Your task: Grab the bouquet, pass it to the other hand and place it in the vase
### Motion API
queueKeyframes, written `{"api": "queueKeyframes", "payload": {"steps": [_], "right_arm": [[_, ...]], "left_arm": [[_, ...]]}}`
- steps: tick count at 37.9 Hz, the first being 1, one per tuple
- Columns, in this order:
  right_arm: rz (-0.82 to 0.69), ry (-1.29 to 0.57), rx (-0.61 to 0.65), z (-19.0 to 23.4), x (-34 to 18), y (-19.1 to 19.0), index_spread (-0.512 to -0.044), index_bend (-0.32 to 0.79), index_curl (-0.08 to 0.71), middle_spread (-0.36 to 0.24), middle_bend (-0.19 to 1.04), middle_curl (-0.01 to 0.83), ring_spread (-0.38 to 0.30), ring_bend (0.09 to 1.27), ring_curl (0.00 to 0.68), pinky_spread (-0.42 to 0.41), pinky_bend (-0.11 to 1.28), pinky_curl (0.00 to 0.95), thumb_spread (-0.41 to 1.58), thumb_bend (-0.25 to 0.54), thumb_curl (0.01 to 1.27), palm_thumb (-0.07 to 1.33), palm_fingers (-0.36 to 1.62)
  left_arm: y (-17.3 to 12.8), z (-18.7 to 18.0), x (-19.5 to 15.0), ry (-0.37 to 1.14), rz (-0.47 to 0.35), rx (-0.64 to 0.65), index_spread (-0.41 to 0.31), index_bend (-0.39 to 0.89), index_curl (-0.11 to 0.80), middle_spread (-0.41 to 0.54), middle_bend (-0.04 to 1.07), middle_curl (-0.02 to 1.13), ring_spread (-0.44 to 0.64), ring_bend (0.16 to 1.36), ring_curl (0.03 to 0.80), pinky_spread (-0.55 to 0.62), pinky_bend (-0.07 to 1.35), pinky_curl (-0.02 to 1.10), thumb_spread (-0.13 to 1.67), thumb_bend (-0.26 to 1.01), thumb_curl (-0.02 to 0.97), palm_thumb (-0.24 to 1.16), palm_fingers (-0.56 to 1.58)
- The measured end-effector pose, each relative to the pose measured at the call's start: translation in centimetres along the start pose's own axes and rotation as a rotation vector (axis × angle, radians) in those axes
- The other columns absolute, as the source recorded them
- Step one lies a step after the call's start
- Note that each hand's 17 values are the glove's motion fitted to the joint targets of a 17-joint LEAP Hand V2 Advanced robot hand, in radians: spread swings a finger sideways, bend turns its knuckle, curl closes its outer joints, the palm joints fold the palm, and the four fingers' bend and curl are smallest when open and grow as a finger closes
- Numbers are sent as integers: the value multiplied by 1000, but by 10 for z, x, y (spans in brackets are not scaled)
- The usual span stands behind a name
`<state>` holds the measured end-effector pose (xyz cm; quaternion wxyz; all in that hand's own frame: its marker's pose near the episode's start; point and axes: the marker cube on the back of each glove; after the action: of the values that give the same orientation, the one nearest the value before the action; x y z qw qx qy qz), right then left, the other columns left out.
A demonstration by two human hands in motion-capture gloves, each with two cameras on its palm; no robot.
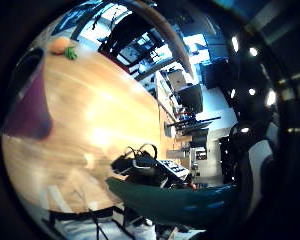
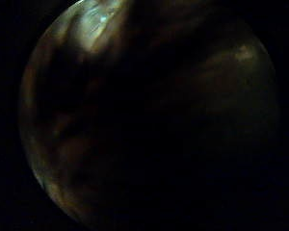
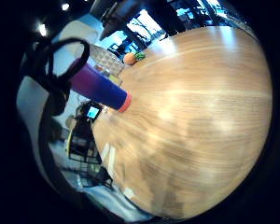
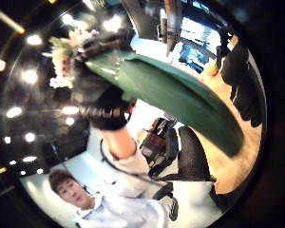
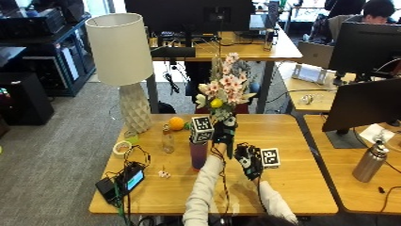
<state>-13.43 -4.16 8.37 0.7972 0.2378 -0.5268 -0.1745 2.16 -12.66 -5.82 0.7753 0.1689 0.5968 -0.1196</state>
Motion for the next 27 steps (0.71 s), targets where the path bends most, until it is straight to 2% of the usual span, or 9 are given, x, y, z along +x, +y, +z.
{"api": "queueKeyframes", "payload": {"steps": [2, 5, 10, 16, 22, 27], "right_arm": [[6, 5, 4, -1, -5, -1, -190, 91, 530, -95, 611, 543, -148, 867, 486, -260, 737, 467, 722, -73, 636, 795, 1077], [15, -42, 19, -6, -10, -2, -198, 76, 489, -85, 573, 527, -144, 823, 471, -248, 715, 459, 806, -60, 603, 743, 1096], [12, -32, 43, -17, -1, -3, -199, 71, 435, -80, 533, 512, -142, 785, 454, -241, 683, 443, 888, -38, 570, 717, 1129], [73, -85, 25, -21, -4, 4, -194, 100, 400, -73, 498, 502, -134, 748, 443, -238, 647, 426, 946, -26, 543, 715, 1171], [40, -103, 17, -21, -7, 4, -192, 107, 375, -69, 477, 499, -131, 728, 440, -231, 620, 415, 982, -23, 524, 720, 1188], [21, -71, 16, -24, -6, 3, -191, 106, 357, -65, 469, 497, -132, 720, 440, -228, 608, 411, 997, -24, 512, 722, 1198]], "left_arm": [[-10, 4, 22, 64, 1, 37, -373, 519, 544, -363, 699, 564, -399, 705, 452, -423, 523, 451, 331, -23, 643, 846, 1473], [-24, -12, 45, 77, 25, 110, -379, 532, 554, -366, 717, 567, -402, 715, 459, -426, 538, 455, 308, -24, 659, 848, 1458], [-38, -54, 76, 48, 72, 204, -390, 549, 568, -369, 740, 572, -404, 729, 468, -425, 556, 457, 281, -27, 682, 845, 1443], [-47, -92, 112, 58, 86, 240, -397, 559, 581, -370, 757, 573, -405, 740, 474, -425, 573, 457, 261, -27, 708, 848, 1430], [-61, -107, 110, 68, 73, 273, -401, 563, 590, -370, 767, 572, -405, 753, 478, -427, 582, 456, 251, -28, 728, 843, 1423], [-73, -113, 92, 68, 45, 292, -403, 565, 596, -370, 774, 570, -406, 759, 480, -425, 589, 454, 245, -29, 743, 841, 1419]]}}
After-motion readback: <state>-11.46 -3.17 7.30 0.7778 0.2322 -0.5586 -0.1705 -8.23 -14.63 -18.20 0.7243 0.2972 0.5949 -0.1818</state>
